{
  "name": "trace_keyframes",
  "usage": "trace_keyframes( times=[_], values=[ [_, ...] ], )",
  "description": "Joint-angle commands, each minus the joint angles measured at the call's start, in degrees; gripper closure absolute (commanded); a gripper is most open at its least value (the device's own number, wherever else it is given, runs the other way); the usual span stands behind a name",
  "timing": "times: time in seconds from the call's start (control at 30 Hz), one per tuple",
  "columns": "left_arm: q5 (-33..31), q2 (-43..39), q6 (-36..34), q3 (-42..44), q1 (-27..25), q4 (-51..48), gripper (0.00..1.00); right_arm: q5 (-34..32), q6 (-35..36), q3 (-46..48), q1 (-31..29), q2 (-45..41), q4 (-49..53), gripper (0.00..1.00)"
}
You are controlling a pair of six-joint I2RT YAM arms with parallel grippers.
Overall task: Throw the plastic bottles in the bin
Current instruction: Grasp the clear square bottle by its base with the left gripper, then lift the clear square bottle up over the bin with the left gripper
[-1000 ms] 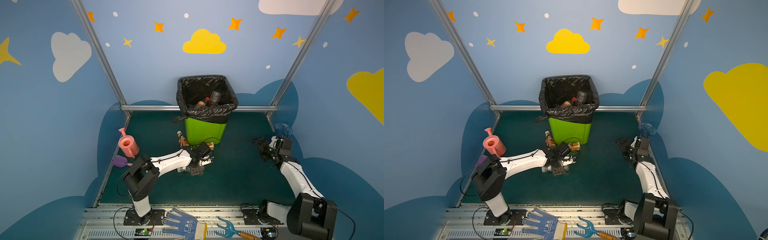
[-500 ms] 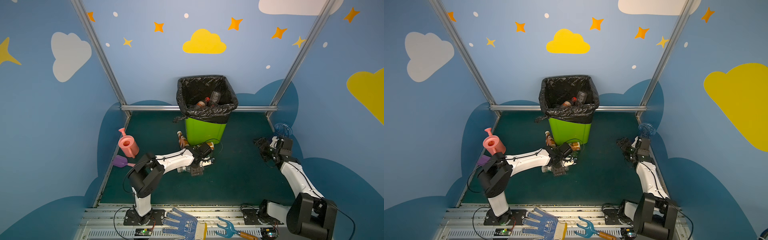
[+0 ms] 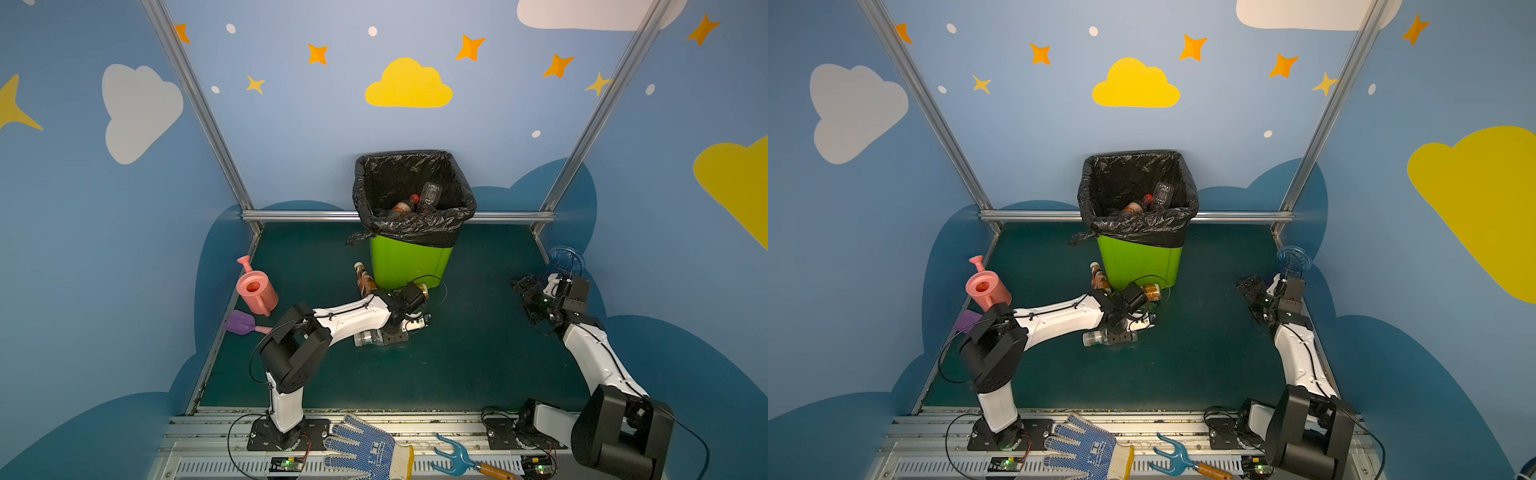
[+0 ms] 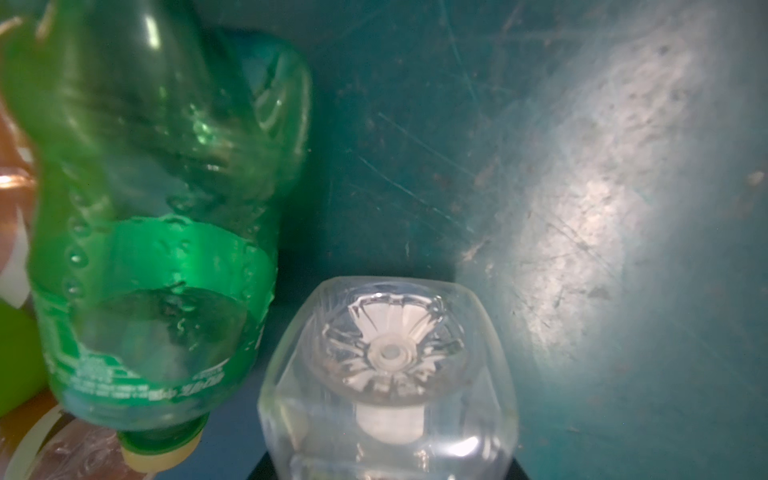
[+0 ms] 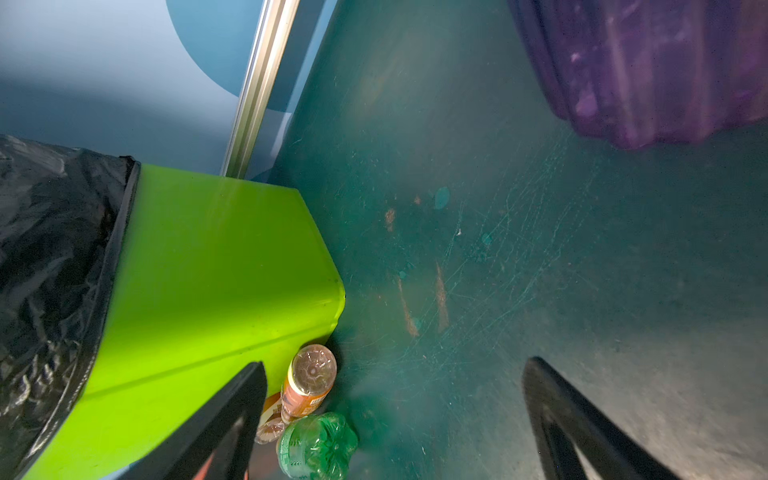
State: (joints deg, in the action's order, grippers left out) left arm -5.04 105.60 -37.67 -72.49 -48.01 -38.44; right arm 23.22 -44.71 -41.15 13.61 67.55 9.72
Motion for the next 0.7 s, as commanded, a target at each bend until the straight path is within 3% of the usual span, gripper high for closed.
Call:
trace_keyframes(
  times=[0.0,0.17,0.43,0.67],
  values=[
    [1.6,-2.7,1.0,-0.3,0.4,-1.2,0.57,1.0,0.1,-0.3,0.7,-1.1,0.6,0.05],
    [3.0,-10.1,4.3,-0.7,1.4,1.6,0.59,1.2,0.0,-0.1,1.1,-1.5,0.6,0.05],
    [-1.4,-31.5,7.5,-6.2,4.3,10.7,0.65,1.7,-0.5,-0.3,1.3,-1.7,0.0,0.05],
    [0.5,-48.6,11.3,-9.3,13.6,35.9,0.64,2.5,-1.3,-0.6,1.4,-2.0,-1.2,0.05]
  ],
)
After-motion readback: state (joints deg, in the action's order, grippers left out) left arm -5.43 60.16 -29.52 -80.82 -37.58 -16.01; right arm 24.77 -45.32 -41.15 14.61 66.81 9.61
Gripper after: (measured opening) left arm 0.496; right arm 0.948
